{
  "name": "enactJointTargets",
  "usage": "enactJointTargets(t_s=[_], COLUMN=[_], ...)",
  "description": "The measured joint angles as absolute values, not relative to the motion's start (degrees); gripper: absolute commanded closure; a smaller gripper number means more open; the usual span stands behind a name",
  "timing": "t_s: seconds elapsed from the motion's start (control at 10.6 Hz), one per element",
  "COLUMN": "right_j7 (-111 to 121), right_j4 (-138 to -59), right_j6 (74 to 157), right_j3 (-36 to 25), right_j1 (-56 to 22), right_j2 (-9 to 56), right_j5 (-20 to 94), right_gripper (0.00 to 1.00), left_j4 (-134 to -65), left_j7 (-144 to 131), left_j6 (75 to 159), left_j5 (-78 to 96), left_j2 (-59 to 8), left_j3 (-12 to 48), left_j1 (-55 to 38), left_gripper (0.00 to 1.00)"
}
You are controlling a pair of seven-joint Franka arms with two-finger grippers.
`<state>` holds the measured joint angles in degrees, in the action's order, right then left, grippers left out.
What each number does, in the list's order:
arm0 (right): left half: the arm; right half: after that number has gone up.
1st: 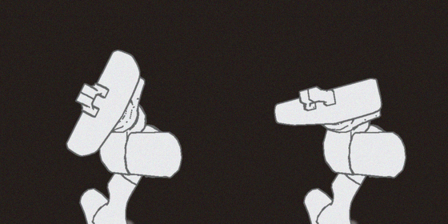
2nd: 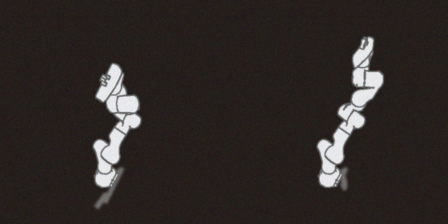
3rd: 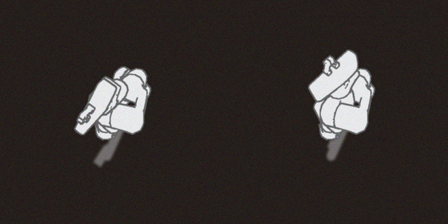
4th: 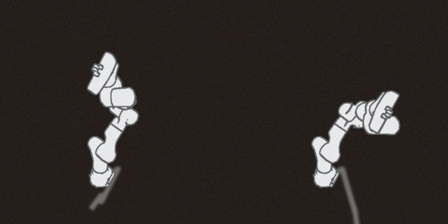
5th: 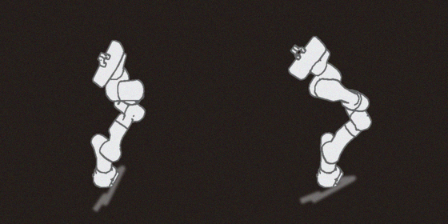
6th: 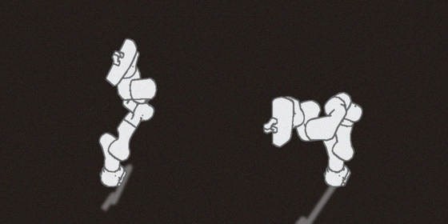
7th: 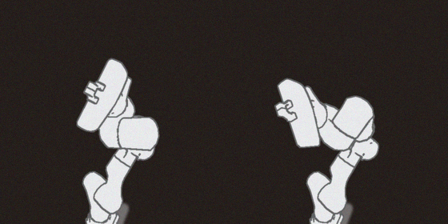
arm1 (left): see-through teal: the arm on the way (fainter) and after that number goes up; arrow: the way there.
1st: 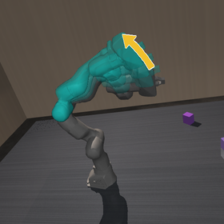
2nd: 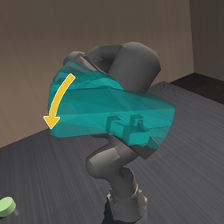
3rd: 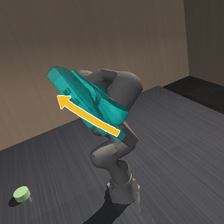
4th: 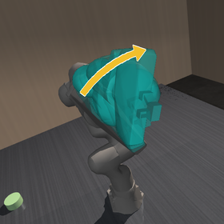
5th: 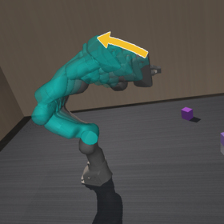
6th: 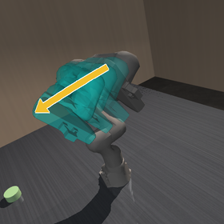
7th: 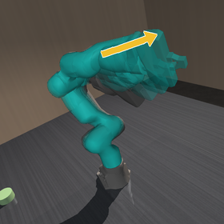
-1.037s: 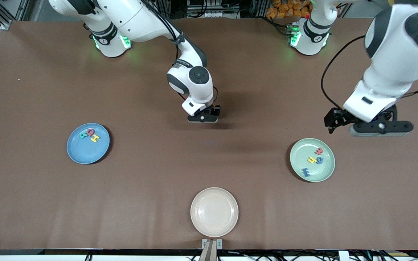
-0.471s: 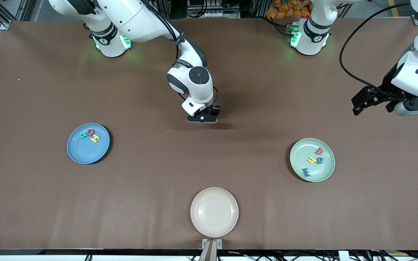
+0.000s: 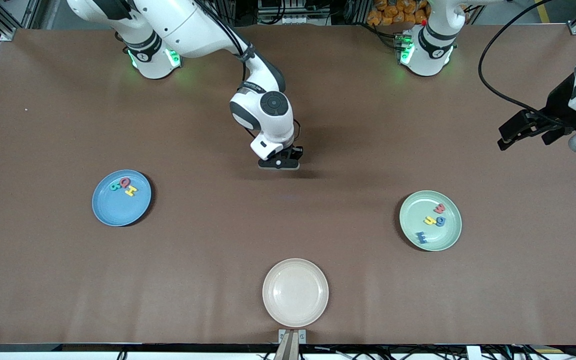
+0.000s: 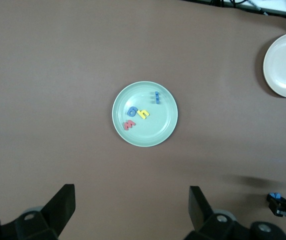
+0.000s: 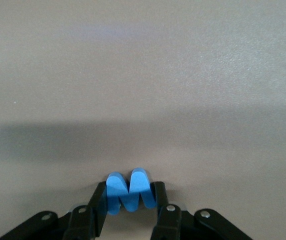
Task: Sort uppercase to blue plate, lowercase to green plate
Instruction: 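Carry M to the blue plate and release it with the right gripper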
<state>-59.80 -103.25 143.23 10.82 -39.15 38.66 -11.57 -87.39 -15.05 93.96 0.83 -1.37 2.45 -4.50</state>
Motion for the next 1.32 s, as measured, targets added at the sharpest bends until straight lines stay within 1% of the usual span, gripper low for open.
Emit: enactJointTargets(t_s=[0.38, 0.57, 0.94, 1.23, 1.32], right_j7=[-57.33, -50.22, -29.10, -11.54, -5.62], right_j4=[-103.13, -102.65, -102.29, -102.29, -102.58], right_j6=[142.70, 138.84, 128.09, 122.39, 121.25], right_j3=[11.06, 12.60, 14.22, 13.77, 12.24], right_j1=[-37.53, -32.43, -20.11, -12.56, -10.89], right_j2=[38.63, 37.67, 32.64, 29.31, 28.42], right_j5=[-11.56, -11.57, -11.57, -11.60, -11.60], right_gripper=[0.65, 0.65, 0.68, 0.68, 0.68], left_j4=[-87.26, -87.26, -87.24, -87.09, -87.09], left_j7=[-15.05, -15.05, -15.05, -15.05, -15.05], left_j6=[93.04, 92.96, 92.95, 92.79, 92.66], left_j5=[0.83, 0.83, 0.83, 0.83, 0.83], left_j2=[-1.39, -1.50, -1.69, -1.64, -1.65], left_j3=[2.39, 2.23, 2.01, 1.64, 1.47], left_j1=[-4.65, -4.48, -4.34, -4.12, -4.06], left_gripper=[0.00, 0.00, 0.00, 0.00, 0.00])
